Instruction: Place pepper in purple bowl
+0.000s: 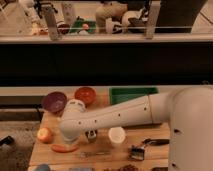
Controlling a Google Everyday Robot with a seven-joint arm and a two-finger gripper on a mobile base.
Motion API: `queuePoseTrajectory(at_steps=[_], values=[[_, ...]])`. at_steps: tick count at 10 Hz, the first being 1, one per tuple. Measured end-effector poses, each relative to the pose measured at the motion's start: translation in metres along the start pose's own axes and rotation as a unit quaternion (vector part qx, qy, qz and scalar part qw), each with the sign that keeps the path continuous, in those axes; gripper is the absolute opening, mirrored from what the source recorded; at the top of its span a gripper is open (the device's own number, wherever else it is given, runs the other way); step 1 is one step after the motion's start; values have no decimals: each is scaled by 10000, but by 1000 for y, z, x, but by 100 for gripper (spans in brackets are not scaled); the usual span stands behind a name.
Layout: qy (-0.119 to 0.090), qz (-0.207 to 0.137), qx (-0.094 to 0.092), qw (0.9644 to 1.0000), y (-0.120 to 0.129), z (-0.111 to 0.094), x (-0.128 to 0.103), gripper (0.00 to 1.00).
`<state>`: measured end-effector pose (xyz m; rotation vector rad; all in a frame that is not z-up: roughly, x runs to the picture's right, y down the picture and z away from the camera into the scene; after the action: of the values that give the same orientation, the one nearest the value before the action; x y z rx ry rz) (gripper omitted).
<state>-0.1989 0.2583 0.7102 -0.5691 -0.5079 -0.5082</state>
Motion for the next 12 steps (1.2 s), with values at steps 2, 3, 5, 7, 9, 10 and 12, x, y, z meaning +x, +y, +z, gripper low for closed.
queuePoseTrajectory(at_steps=[2, 3, 5, 7, 9, 10, 12], values=[[-114, -147, -43, 9998, 0, 5, -7, 79], [-235, -218, -72, 9995, 0, 9, -8, 80], [-410, -301, -94, 9987, 0, 14, -10, 80], [-572, -306, -99, 9978, 0, 23, -8, 80], [-671, -308, -116, 9972, 1, 31, -9, 80], [-700, -304, -120, 9970, 2, 35, -8, 80], [-752, -270, -133, 9967, 4, 44, -5, 80]])
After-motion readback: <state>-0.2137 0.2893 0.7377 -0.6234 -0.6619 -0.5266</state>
